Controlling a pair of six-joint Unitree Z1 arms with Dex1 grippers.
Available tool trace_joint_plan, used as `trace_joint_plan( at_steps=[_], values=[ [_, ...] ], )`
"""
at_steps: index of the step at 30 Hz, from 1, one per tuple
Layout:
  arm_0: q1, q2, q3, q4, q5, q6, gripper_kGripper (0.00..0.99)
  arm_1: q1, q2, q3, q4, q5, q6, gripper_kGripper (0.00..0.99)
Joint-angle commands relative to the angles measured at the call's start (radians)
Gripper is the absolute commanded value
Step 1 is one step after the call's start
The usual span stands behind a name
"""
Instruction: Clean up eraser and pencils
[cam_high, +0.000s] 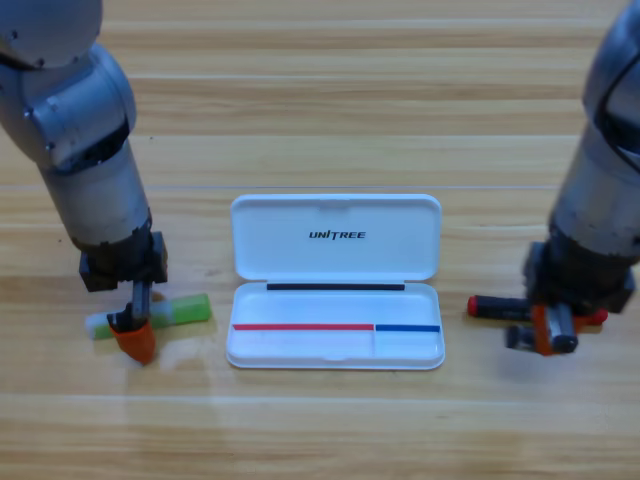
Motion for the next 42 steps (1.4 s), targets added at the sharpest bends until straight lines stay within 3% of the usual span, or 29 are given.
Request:
trace_joint_plan(
  at_steps=[1,9,13,16,17,21,30,35,37,40,42],
  values=[
    [0.028,0.042,0.053,-0.049,-0.013,0.011,0.916,0.107,0.089,-0.104,0.013,0.006,-0.066,0.0],
    [0.028,0.041,0.081,-0.086,-0.003,0.022,0.684,0.113,0.218,-0.233,0.013,0.01,-0.087,0.0],
    [0.028,0.03,0.082,-0.086,0.003,0.054,0.405,0.107,0.261,-0.27,0.019,0.004,-0.093,0.0],
    [0.027,0.014,0.081,-0.088,0.014,0.076,0.049,0.1,0.287,-0.293,0.02,0.004,-0.093,0.0],
    [0.027,0.005,0.079,-0.088,0.017,0.076,0.0,0.096,0.293,-0.301,0.02,0.004,-0.093,0.0],
    [0.025,-0.053,0.065,-0.068,0.037,0.068,0.0,0.089,0.313,-0.322,0.02,-0.017,-0.092,0.0],
    [-0.001,-0.193,-0.145,0.199,0.072,0.039,0.0,0.07,0.332,-0.327,0.02,-0.037,-0.089,0.0],
    [-0.041,-0.205,-0.242,0.3,0.078,0.008,0.0,0.061,0.33,-0.322,0.019,-0.042,-0.089,0.009],
    [-0.057,-0.205,-0.254,0.313,0.081,-0.003,0.0,0.06,0.332,-0.319,0.02,-0.042,-0.087,0.17],
    [-0.079,-0.203,-0.26,0.319,0.083,-0.018,0.0,0.058,0.333,-0.316,0.019,-0.042,-0.083,0.267],
    [-0.09,-0.202,-0.26,0.319,0.081,-0.026,0.0,0.058,0.335,-0.314,0.02,-0.042,-0.078,0.382]
  ],
)
